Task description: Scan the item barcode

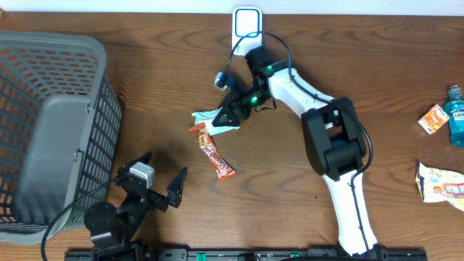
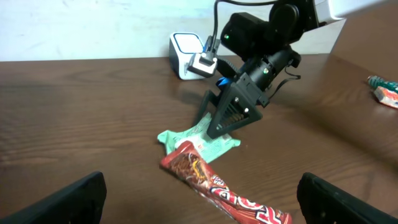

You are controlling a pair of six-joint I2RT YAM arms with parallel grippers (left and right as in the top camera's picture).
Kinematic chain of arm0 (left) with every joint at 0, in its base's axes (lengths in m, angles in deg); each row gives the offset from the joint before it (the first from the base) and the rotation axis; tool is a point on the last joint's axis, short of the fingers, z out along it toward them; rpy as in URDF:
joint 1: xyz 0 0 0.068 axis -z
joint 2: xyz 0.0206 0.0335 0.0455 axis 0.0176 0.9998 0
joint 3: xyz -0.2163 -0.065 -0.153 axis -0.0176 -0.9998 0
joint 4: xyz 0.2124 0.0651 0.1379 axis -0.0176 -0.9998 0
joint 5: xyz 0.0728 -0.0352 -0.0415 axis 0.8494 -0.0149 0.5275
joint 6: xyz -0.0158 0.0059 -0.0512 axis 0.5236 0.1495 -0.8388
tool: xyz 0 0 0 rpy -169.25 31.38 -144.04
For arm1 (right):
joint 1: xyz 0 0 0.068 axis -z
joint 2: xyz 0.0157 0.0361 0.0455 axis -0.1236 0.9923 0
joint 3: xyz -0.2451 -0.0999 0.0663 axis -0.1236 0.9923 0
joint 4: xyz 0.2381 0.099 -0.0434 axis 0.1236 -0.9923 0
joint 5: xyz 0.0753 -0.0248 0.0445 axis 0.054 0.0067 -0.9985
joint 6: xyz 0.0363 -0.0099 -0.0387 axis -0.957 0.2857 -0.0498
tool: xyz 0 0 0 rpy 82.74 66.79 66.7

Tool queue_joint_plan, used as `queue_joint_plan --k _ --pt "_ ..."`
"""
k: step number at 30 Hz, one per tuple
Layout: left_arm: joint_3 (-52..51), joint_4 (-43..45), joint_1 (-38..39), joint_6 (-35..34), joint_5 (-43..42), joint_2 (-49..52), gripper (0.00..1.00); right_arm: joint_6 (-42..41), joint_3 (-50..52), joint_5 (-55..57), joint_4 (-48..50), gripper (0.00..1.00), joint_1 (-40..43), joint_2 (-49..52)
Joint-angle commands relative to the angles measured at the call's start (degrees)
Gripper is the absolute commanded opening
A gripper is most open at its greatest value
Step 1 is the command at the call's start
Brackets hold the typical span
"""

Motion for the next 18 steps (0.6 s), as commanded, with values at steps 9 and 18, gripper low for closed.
queue_joint_plan --k 9,18 --pt "-1.0 -1.3 -0.1 -0.3 -0.8 -0.2 0.98 -0.7 -0.2 1.7 -0.3 0.01 0.3 2.2" --pt "-1.0 -1.3 -0.1 -0.3 -0.8 -0.2 0.98 -11.7 -0.2 -1.9 -3.0 0.01 6.0 0.9"
